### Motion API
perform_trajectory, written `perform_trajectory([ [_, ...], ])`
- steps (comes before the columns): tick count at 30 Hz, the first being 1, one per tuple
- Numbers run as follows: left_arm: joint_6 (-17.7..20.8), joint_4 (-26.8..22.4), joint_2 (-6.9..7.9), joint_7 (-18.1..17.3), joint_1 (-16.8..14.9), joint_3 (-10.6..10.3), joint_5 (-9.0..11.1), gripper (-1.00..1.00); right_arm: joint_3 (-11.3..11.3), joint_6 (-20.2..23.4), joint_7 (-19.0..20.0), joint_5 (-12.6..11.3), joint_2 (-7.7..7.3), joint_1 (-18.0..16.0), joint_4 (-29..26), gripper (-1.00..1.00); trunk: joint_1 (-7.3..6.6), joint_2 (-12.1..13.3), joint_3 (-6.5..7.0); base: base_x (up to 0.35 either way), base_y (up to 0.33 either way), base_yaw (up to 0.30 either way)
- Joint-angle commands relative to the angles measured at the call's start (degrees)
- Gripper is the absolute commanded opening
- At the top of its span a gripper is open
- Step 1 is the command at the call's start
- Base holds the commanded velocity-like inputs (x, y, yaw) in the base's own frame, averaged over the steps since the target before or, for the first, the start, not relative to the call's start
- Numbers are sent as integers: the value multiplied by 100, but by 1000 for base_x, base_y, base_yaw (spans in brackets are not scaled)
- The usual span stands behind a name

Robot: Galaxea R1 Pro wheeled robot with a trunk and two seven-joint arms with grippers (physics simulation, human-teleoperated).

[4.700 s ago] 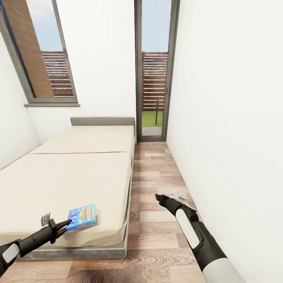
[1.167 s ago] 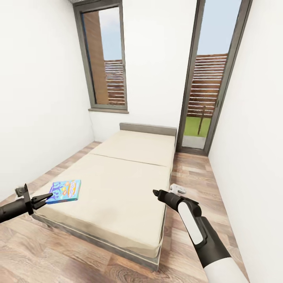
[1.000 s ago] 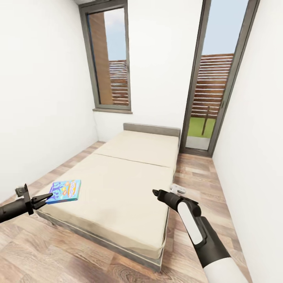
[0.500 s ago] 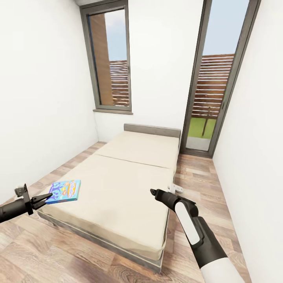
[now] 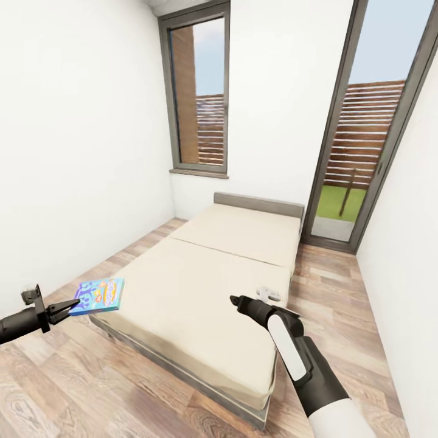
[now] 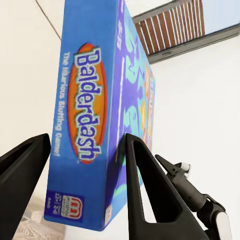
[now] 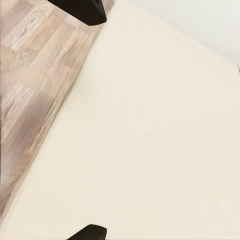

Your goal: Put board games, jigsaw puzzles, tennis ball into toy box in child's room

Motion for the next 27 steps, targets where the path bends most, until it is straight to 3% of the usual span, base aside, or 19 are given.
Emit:
perform_trajectory([
  [1, 55, 2, -2, -10, -5, 4, 8, -100, 13, 9, -56, -59, -1, -4, 1, 100, -23, 38, 12, 0, 0, 291],
  [27, 38, 2, -8, 5, -5, -1, 2, -100, 181, -52, -56, -55, 32, -5, 82, 100, -594, 1080, 479, 0, 0, 291],
])
